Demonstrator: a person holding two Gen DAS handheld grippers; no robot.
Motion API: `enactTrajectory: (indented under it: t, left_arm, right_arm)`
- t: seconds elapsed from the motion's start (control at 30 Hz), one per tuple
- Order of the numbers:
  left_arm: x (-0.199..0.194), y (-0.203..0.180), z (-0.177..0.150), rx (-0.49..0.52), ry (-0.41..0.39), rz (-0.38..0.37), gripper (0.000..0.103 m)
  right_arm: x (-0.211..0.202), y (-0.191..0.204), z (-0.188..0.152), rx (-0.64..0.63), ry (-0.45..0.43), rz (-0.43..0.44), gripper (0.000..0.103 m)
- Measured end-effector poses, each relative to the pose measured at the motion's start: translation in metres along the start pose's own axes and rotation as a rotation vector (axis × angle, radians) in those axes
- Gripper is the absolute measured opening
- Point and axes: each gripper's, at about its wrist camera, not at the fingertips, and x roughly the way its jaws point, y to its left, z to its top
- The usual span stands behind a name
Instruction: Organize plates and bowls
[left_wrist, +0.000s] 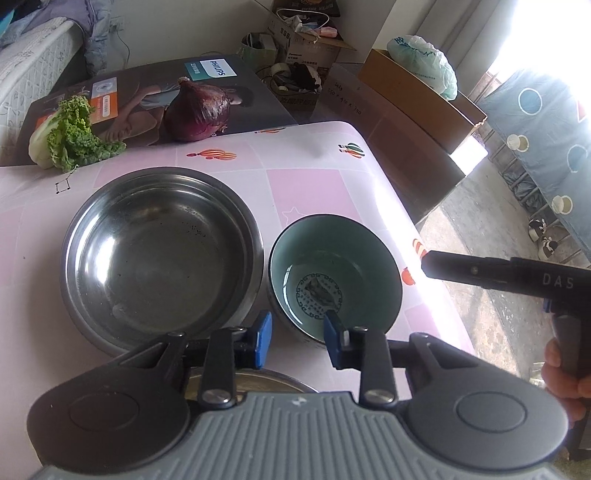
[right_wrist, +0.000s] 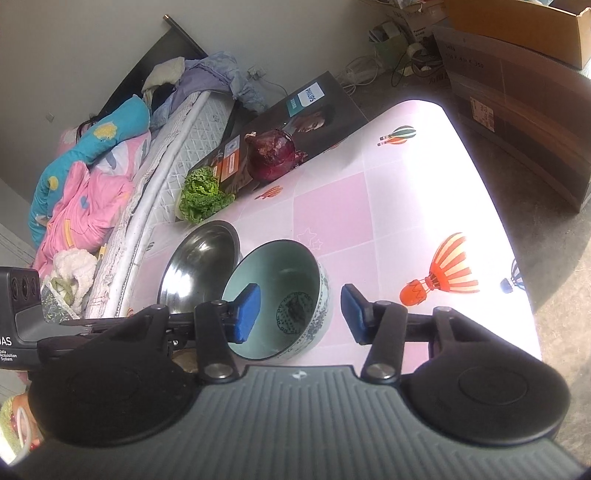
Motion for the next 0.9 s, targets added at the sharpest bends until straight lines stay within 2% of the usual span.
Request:
enactTrajectory:
  t: [0.17,0.4,0.5,0.6,0.9]
  left_arm:
    - [0.010,-0.001,0.004,-0.009,0.022,0.002,0.021]
    - [0.020,0.004,0.010,-0.050,0.036,0.012,0.020]
    - [0.023,0.007,0.011,-0.073,0.037,0.002,0.020]
    - [0.024,0.013,0.012,-0.098,0.027,-0.030,0.020]
    - [0.031,0.007,0.011,-0.071,0.031,-0.130,0.021]
  right_arm:
    - [0.032,-0.011,0.010,0.041,0.036,0.014,0.028]
    - [0.061,-0.017,0.014,0.036,0.074,0.025,0.021]
    - [0.069,-0.019,0.014,0.043,0.088,0.019,0.013]
    - [0.069,-0.025,0.012,0.062,0.090,0.036,0.012]
    - [0.048,-0.040,0.001,0.066,0.092,0.011,0.013]
